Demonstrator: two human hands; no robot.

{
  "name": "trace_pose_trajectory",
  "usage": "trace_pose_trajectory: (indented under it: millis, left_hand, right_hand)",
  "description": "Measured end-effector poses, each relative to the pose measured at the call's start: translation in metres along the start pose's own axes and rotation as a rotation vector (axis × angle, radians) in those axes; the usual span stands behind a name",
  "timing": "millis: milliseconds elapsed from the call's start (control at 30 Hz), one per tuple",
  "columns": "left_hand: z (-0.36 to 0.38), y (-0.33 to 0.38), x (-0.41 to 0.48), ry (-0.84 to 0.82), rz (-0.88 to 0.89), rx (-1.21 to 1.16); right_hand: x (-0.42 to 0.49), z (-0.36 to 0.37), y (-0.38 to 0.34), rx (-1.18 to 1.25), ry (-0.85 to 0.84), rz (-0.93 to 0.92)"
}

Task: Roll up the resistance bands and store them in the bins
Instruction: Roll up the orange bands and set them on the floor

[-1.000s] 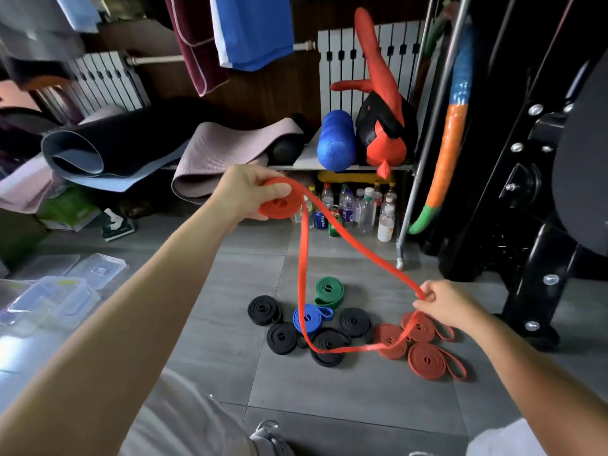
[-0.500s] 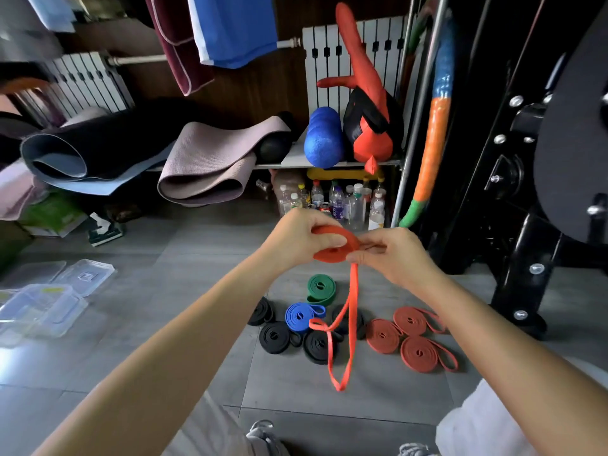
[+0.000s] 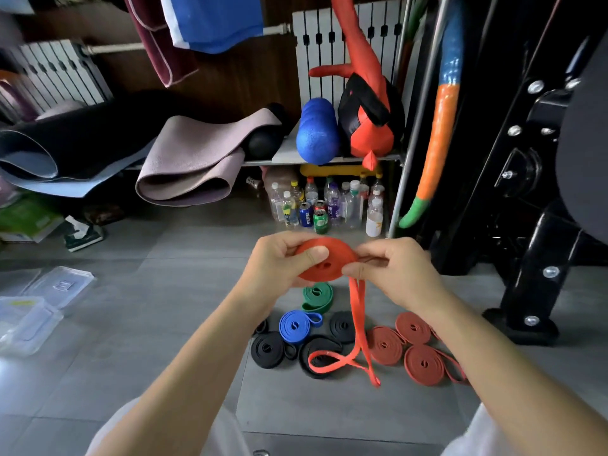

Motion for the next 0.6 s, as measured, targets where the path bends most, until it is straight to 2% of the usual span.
trace_pose_trajectory:
  millis: [67,167,233,300,367,433,533,600]
  left_hand:
    - [0.001,-0.006,0.006,0.028,-0.008,-0.029]
    - [0.009,-0.010,0.014,-0.025,-0.047,-0.182]
    - [0.012,-0.014,0.021,-0.057,-0.079,-0.204]
    - [0.008,-0.014,0.029,-0.029,-0.041,0.015]
    - [0.000,-0.008,0.037,0.016,0.105,0.447]
    - [0.004,-0.002,0.039,-0.008,0.245,0.833]
    - [0.018,-0.011,0.036,-0.121,0.248,1.006]
    - [0.014,-0.010,0.036,-0.073,0.237,0.952]
  right_hand:
    - [0.006,0.000,0.007,0.119,0.015,0.021]
    - [0.014,-0.002,0.017,0.308,0.047,0.042]
    - [0.018,-0.002,0.020,0.300,0.051,0.048]
    - [0.022,0.000,0.024,0.198,0.056,0.065]
    - [0.027,-0.001,0.026,-0.043,0.062,0.052]
    - [0.029,0.005,0.025,-0.273,0.029,0.011]
    - [0.029,0.015,0.024,-0.355,-0.013,-0.033]
    - [0.030,0.013,0.023,-0.310,0.021,-0.034]
Point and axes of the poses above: each hand's wrist, its own x-axis towards the middle knuckle, its own z-axis out of the palm, y = z × x, the point moved 8 cm from there along x, towards the middle knuckle, and after that the axes turned 5 degrees about x, right-handed, at the moved point
